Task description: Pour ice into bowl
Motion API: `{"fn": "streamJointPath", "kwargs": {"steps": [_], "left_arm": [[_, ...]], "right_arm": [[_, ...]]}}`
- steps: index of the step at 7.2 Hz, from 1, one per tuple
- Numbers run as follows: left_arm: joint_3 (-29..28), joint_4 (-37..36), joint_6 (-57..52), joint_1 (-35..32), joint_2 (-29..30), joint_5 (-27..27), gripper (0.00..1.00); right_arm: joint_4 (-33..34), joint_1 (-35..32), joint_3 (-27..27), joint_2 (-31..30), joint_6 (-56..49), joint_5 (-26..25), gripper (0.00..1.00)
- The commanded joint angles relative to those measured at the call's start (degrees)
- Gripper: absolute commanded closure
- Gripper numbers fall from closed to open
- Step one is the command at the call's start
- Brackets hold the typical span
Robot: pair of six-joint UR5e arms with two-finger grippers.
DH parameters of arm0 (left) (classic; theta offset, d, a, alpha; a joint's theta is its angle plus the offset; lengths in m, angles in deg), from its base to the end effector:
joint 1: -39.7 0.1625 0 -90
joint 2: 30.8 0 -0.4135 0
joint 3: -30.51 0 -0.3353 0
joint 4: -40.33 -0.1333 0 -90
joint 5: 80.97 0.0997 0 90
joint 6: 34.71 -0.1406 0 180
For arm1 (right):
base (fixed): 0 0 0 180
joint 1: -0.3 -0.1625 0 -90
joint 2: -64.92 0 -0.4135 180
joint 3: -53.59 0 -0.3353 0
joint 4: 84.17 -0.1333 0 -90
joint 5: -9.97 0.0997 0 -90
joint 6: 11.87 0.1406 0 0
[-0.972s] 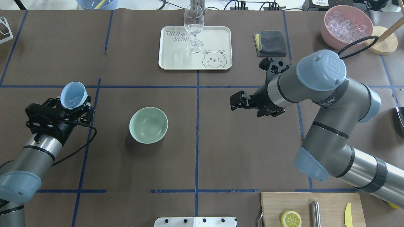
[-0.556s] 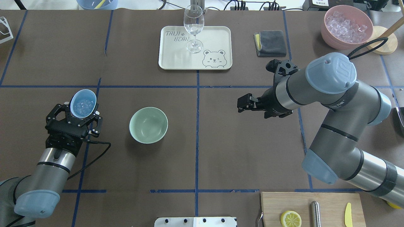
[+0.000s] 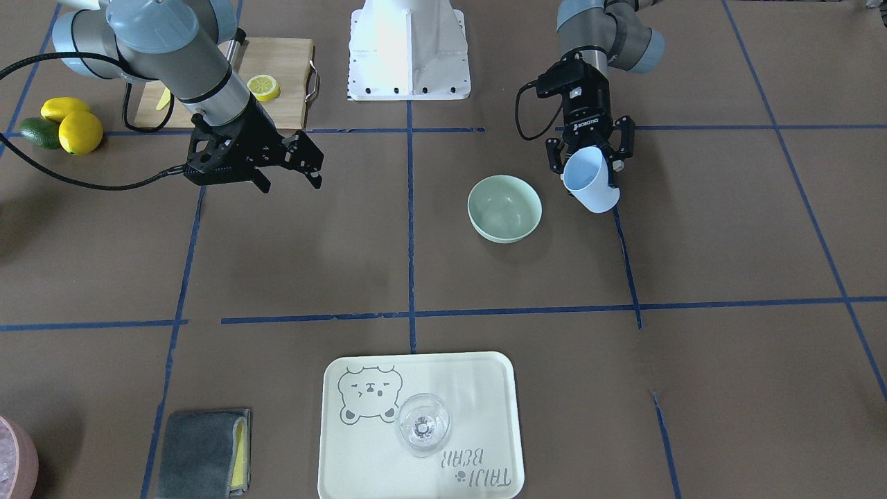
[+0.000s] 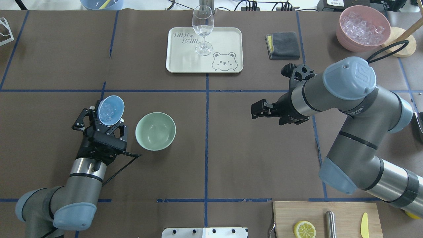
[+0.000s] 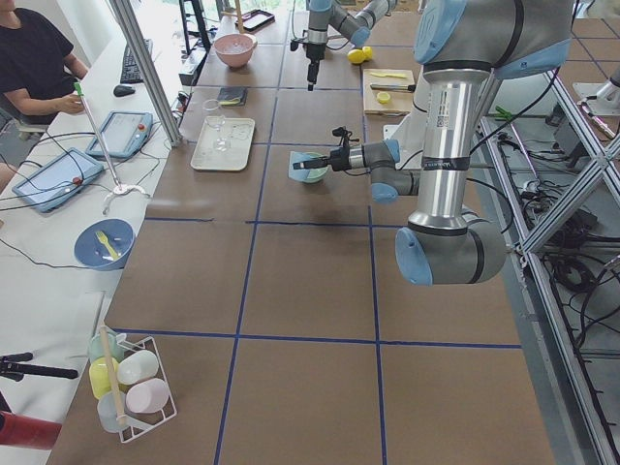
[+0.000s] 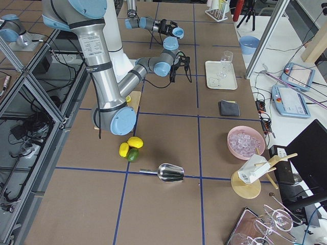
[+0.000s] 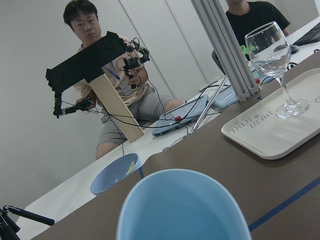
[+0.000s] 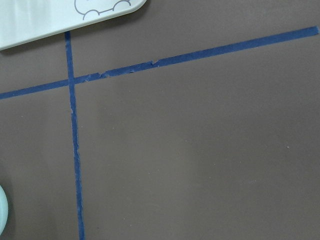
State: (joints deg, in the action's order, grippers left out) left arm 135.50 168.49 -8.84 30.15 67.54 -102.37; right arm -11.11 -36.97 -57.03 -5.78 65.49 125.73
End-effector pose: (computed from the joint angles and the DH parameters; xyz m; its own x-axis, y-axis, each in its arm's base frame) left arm 0.4103 -0.3370 0.3757 0.9858 0.1671 0.0165 -0.0451 0.1690 0.9846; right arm -0.3974 -0.3932 0.3233 0.4805 0.1180 0.8690 -0.1544 0.9868 -0.0486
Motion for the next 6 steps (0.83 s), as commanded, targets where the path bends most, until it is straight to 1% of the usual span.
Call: {"fn": "streamJointPath", "kwargs": {"steps": [1, 4, 6], "left_arm": [[-0.30, -9.93, -8.84, 0.05, 3.08, 2.30, 1.00], [-1.62, -10.04, -24.93, 0.14, 3.17, 5.65, 1.00], [-1.63, -10.04, -33.91, 0.14, 3.17, 6.54, 1.00]], "right_arm": [[0.07, 0.00, -0.04, 0.03, 0.16, -0.09, 0.00], [0.07, 0.09, 0.05, 0.21, 0.43, -0.17, 0.00], [0.07, 0.09, 0.05, 0.29, 0.51, -0.18, 0.00]]}}
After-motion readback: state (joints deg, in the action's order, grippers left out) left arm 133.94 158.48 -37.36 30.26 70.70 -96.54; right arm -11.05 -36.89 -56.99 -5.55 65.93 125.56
